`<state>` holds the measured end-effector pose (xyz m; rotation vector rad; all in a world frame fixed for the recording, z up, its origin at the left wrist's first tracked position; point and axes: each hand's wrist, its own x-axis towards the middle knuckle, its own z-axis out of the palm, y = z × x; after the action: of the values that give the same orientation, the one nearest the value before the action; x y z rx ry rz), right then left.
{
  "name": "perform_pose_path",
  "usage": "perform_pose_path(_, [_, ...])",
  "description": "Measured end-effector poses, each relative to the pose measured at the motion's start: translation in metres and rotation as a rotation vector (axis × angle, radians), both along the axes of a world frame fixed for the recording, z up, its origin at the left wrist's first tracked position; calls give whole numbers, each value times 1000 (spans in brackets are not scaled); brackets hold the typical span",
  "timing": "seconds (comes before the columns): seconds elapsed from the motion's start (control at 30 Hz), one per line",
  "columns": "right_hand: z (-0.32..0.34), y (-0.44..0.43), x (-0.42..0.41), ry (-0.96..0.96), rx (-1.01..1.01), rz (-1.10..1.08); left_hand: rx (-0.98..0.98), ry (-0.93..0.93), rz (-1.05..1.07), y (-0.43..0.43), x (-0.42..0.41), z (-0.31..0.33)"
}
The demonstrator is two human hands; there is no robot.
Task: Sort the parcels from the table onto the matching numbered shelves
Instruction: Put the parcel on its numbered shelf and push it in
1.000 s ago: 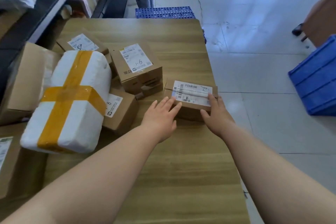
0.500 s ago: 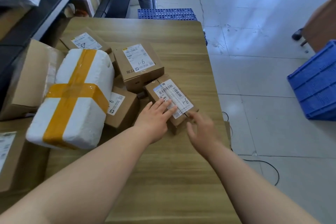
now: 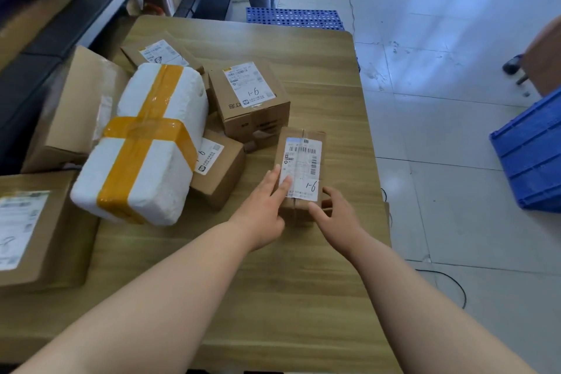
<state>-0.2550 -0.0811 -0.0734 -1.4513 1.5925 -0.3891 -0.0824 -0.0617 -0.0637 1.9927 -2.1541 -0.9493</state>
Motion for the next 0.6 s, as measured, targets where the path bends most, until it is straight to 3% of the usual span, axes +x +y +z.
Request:
perform_pose_path(0.4, [3, 47, -2, 36, 37, 99, -33, 98, 31, 86, 18, -5])
perform_pose_path(0.6, [2, 47, -4, 76, 16, 82, -64, 44, 84, 100, 28, -3])
